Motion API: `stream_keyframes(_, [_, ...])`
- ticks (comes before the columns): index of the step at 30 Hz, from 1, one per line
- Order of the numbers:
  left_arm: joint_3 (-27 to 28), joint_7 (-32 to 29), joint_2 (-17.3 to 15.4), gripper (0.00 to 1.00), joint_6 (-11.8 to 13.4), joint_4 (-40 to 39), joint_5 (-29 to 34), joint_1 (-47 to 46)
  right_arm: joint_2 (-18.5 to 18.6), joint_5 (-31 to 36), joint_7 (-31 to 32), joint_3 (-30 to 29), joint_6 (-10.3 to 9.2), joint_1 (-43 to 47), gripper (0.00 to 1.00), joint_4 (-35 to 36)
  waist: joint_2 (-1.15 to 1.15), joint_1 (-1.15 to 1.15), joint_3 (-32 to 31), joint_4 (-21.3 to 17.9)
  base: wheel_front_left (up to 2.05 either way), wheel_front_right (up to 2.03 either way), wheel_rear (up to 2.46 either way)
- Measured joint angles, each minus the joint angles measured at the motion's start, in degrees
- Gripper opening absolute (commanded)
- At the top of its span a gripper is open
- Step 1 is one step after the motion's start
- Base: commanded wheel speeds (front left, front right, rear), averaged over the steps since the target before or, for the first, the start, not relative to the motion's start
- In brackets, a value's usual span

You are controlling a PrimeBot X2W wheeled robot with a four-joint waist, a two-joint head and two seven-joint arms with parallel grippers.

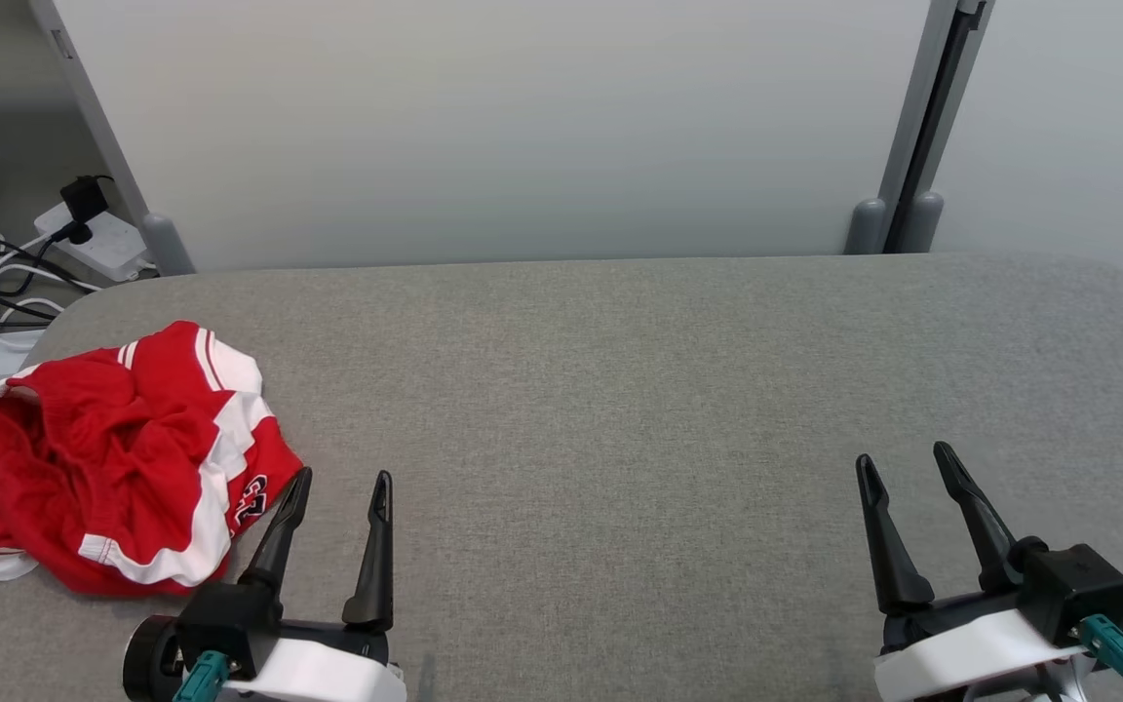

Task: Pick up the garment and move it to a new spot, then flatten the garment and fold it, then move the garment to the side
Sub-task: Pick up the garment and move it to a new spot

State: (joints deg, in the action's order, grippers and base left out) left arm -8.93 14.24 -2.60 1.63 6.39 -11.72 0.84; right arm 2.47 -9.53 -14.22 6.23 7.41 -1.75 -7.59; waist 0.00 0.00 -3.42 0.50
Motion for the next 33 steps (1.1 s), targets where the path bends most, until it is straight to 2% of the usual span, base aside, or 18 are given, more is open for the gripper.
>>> stream_keyframes(7, [0.6, 0.0, 0.0, 1.0, 0.0, -0.1, 0.0, 0.0, 0.0, 0.0, 0.0, 0.1, 0.0, 0.0, 1.0, 0.4, 0.0, 0.0, 0.2, 3.2, 0.0, 0.0, 0.0])
stream_keyframes(24, [3.0, 0.0, 0.0, 1.0, 0.9, -0.5, 0.0, 0.0, 0.0, 0.0, 0.0, 0.0, 0.0, 0.0, 1.0, 1.0, 0.0, 0.0, 1.4, 13.8, 0.0, 0.0, 0.0])
stream_keyframes(33, [3.9, 0.0, 0.0, 1.0, 1.2, 0.4, -1.3, 0.0, 0.0, 0.0, 0.0, 1.4, 0.0, 0.1, 1.0, 0.9, 0.0, 0.0, 1.0, 17.4, 0.0, 0.0, 0.0])
